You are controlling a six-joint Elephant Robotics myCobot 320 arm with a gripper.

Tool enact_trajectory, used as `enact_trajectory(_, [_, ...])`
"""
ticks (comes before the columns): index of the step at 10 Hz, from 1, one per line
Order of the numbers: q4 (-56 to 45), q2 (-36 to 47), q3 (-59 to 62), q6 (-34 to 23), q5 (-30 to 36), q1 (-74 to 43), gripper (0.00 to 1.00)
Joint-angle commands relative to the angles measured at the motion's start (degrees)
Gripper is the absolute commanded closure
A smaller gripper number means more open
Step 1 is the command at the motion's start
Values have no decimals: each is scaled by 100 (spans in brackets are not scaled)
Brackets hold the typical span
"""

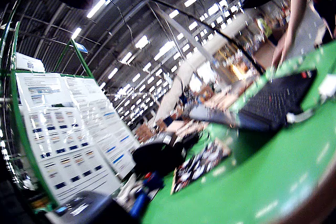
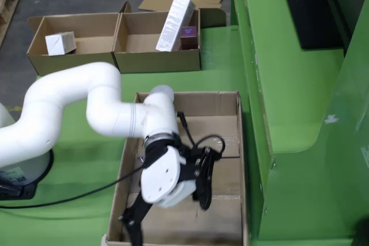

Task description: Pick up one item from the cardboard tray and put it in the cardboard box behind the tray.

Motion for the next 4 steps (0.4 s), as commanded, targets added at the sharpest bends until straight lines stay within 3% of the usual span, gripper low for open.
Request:
enact_trajectory(1, [5922, 168, 123, -3495, 6278, -6529, 0])
enact_trajectory(3, [5922, 169, 123, -4011, 6278, -6529, 0])
enact_trajectory(4, [5921, 169, 123, -1637, 6278, -6529, 0])
